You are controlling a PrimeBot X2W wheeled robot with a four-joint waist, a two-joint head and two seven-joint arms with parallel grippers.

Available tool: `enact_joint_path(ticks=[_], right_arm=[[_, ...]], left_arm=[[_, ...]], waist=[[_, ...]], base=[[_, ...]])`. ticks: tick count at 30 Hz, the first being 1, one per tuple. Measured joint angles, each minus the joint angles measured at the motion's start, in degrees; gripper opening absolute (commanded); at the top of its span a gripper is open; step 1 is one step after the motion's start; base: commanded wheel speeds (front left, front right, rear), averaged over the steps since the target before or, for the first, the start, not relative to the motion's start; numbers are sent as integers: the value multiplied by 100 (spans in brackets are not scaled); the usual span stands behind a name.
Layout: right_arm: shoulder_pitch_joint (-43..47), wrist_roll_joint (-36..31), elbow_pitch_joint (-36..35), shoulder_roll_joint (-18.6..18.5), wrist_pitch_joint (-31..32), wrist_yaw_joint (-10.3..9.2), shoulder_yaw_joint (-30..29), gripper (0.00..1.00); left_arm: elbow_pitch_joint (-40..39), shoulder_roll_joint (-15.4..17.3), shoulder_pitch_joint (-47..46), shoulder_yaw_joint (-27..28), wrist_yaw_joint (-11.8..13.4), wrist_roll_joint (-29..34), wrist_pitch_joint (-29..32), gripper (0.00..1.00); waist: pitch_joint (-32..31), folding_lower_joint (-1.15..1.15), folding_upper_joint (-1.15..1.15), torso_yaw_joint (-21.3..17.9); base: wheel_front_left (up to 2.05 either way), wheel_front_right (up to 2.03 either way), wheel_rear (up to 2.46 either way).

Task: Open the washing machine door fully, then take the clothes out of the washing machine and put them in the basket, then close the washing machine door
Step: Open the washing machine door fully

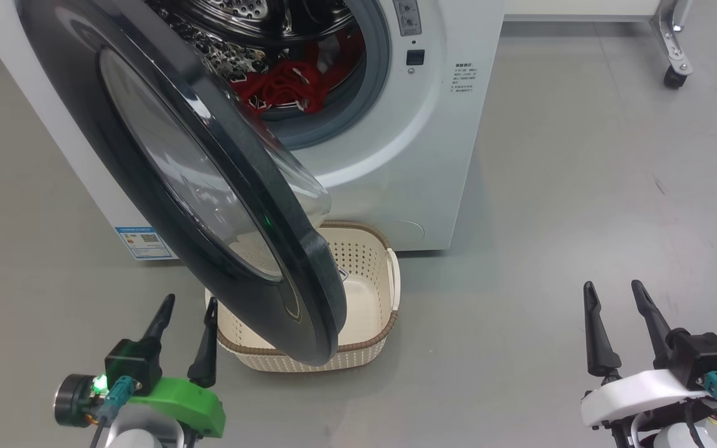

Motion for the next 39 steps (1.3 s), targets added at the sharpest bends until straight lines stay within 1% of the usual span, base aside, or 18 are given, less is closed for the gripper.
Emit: enact_joint_path(ticks=[1, 14, 22, 24, 29, 31, 39], right_arm=[[14, -15, 1, 5, 0, 0, -3, 100], [114, -194, 18, 40, 0, 0, -35, 100], [158, -225, 22, 58, 0, 0, -85, 100], [159, -226, 21, 66, 0, 0, -98, 100], [161, -244, 18, 76, 0, 0, -144, 100], [161, -263, 15, 80, 0, 0, -167, 100], [188, -286, -15, 124, 0, 0, -264, 100]], left_arm=[[9, -1, 1, -1, 0, 0, 0, 0], [-3, -1, 1, 36, 20, 15, 1, 0], [-225, -2, -3, 281, 231, 29, 1, 0], [-375, -1, -12, 359, 326, 57, 1, 0], [-1062, 12, -165, 521, 517, 211, 1, 0], [-1447, 12, -325, 547, 549, 266, 0, 0], [-2897, 4, -952, 344, 563, 425, -7, 0]], waist=[[-4, 0, 0, 3], [-35, 0, 0, 5], [-50, 0, 0, 9], [-52, 0, 0, 16], [-61, 0, 0, 40], [-67, 0, 0, 54], [-70, 0, 0, 148]], base=[[0, 0, 0], [0, 0, 0], [0, 0, 0], [0, 0, 0], [0, 0, 0], [0, 0, 0], [0, 0, 0]])
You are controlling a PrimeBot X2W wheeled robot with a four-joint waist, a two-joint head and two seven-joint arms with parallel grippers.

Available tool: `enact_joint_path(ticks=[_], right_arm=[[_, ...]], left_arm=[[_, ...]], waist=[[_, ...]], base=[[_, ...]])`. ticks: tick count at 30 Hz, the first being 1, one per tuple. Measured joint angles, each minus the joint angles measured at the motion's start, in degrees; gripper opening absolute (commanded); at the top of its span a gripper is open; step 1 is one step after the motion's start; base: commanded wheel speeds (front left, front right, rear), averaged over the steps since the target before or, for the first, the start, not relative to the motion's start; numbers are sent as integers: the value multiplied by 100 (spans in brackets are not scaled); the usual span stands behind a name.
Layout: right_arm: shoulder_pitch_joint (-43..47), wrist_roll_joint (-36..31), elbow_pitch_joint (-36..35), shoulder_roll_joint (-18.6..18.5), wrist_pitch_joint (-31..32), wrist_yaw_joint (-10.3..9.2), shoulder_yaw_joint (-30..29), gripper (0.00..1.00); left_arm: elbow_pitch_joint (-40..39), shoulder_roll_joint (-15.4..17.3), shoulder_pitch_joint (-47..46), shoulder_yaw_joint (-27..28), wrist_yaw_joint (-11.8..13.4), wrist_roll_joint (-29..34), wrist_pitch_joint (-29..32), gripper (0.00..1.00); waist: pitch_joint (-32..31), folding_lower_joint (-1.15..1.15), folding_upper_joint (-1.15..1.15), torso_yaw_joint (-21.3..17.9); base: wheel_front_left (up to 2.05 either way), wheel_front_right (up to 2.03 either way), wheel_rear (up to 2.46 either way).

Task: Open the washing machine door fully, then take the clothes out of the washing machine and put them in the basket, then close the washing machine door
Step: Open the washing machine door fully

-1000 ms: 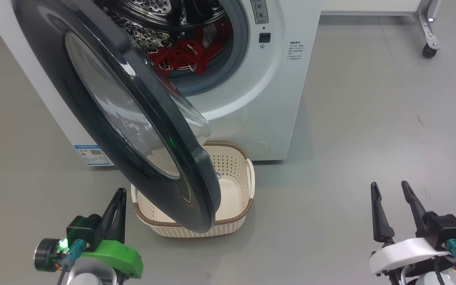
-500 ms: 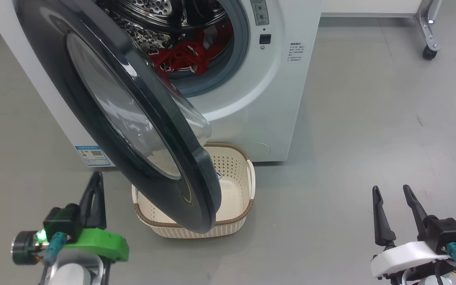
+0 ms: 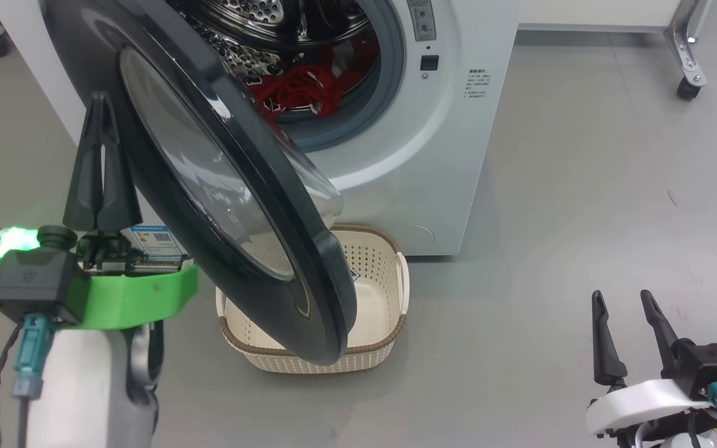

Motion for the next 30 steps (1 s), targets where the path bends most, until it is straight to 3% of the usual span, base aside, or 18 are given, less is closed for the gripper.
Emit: enact_joint_path(ticks=[4, 15, 26, 30], right_arm=[[1, -10, -2, 26, 0, -1, -1, 100], [-1, -63, -9, 77, 0, 8, 11, 100], [-2, -69, -19, 132, 0, 16, -32, 100], [-7, -89, -18, 131, 0, 18, -35, 100]], left_arm=[[-345, 1, -177, -410, -155, -3, -1, 0], [-488, 19, -229, -2406, -659, -717, 364, 0], [-300, 56, -213, -3746, -700, -1241, 1062, 0], [-14, 69, -152, -3778, -468, -1505, 1213, 0]], waist=[[4, 0, 0, 18], [73, 0, 0, 17], [175, 0, 0, 24], [221, 0, 0, 51]], base=[[0, 0, 0], [0, 0, 0], [0, 0, 0], [0, 0, 0]])
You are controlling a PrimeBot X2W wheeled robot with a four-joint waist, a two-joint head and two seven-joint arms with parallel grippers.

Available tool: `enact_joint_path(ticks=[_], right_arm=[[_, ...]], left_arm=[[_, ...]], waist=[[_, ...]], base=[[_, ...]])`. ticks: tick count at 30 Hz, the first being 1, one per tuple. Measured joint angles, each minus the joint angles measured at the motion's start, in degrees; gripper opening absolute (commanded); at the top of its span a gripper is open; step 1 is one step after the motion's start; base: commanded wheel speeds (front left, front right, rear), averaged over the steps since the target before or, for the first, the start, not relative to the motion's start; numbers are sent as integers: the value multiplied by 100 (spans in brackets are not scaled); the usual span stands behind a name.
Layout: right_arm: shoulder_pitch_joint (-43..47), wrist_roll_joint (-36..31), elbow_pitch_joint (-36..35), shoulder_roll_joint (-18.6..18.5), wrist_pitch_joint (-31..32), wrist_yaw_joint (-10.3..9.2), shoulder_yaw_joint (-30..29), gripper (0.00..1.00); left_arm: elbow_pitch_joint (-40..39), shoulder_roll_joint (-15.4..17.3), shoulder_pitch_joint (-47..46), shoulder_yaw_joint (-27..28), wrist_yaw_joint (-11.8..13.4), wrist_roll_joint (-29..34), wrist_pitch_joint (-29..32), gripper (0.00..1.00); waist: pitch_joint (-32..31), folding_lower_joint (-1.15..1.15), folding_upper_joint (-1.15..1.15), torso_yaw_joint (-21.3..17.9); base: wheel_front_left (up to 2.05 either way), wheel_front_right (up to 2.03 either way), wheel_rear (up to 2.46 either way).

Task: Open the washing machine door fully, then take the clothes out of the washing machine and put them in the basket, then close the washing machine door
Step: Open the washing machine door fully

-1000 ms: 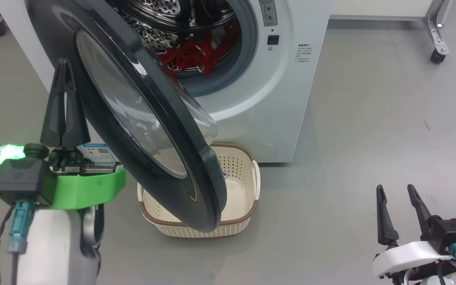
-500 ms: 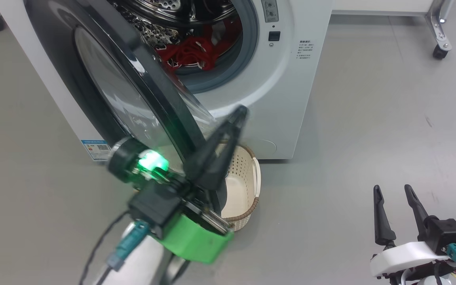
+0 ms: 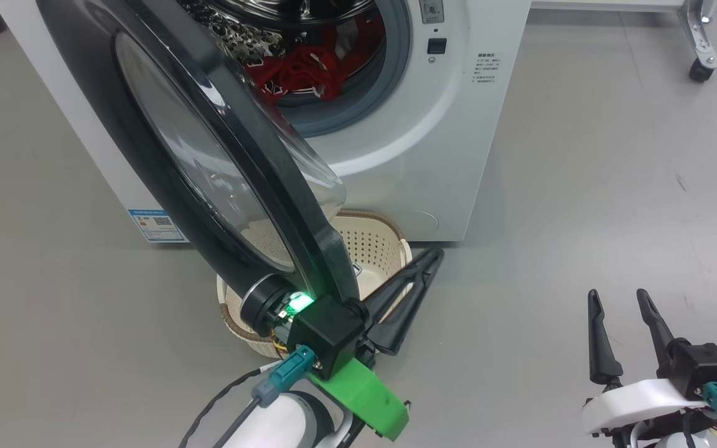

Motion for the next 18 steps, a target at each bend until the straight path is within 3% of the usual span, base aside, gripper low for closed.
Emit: enact_joint_path(ticks=[6, 18], right_arm=[[-2, -42, 0, 0, 0, 8, -24, 100], [-7, -49, -8, 12, 0, 51, -138, 100]], left_arm=[[305, 8, 7, -113, 424, -293, 145, 0], [757, 5, -20, -105, 724, -357, 205, 0]], waist=[[45, 0, 0, 20], [94, 0, 0, 34]], base=[[0, 0, 0], [0, 0, 0]])
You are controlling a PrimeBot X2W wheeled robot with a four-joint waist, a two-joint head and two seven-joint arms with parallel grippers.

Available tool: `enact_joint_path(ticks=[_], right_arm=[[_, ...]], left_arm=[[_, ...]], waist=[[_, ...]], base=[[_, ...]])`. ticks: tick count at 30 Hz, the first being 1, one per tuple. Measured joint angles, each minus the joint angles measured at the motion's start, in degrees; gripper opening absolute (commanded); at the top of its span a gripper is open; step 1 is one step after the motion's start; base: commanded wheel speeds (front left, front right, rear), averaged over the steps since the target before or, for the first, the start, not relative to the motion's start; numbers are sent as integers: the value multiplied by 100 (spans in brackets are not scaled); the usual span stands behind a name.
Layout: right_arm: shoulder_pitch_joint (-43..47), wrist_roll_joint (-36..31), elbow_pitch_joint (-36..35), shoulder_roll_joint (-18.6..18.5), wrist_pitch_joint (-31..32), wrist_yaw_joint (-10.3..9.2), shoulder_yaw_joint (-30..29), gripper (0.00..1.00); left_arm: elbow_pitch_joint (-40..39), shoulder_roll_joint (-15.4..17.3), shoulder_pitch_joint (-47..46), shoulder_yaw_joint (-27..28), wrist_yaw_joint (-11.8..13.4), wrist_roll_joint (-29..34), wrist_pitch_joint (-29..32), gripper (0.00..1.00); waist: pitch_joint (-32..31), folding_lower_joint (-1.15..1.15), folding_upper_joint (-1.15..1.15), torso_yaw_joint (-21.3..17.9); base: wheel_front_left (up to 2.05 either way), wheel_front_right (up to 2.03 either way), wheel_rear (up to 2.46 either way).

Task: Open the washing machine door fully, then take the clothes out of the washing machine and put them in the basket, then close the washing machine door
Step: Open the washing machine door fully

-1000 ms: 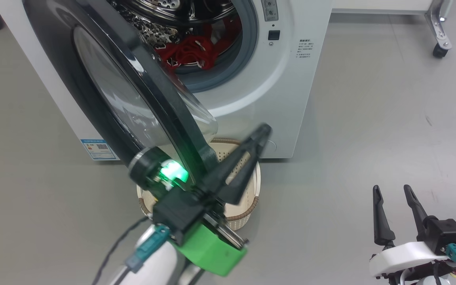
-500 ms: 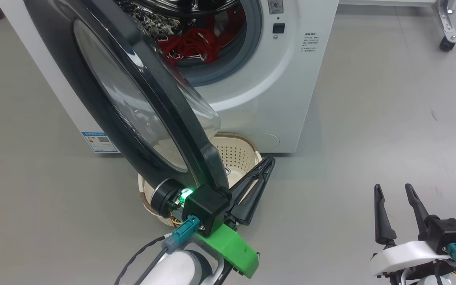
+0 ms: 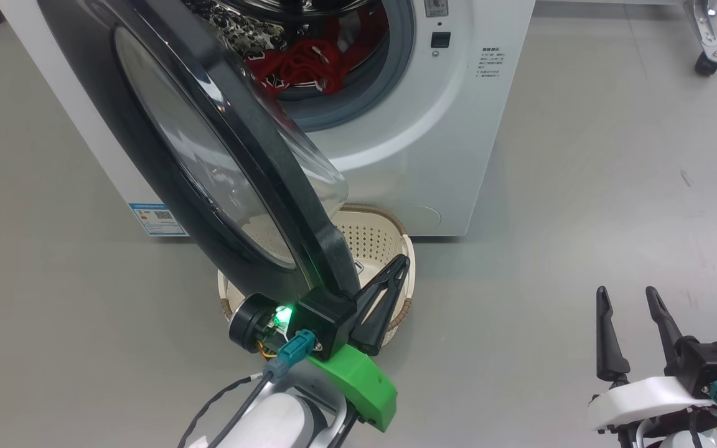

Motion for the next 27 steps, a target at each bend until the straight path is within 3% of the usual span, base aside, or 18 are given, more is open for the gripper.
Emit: enact_joint_path(ticks=[27], right_arm=[[-21, -53, -31, 21, 0, 46, -172, 100]], left_arm=[[341, -81, -107, 231, 56, 81, -201, 0]], waist=[[135, 0, 0, 238]], base=[[0, 0, 0]])
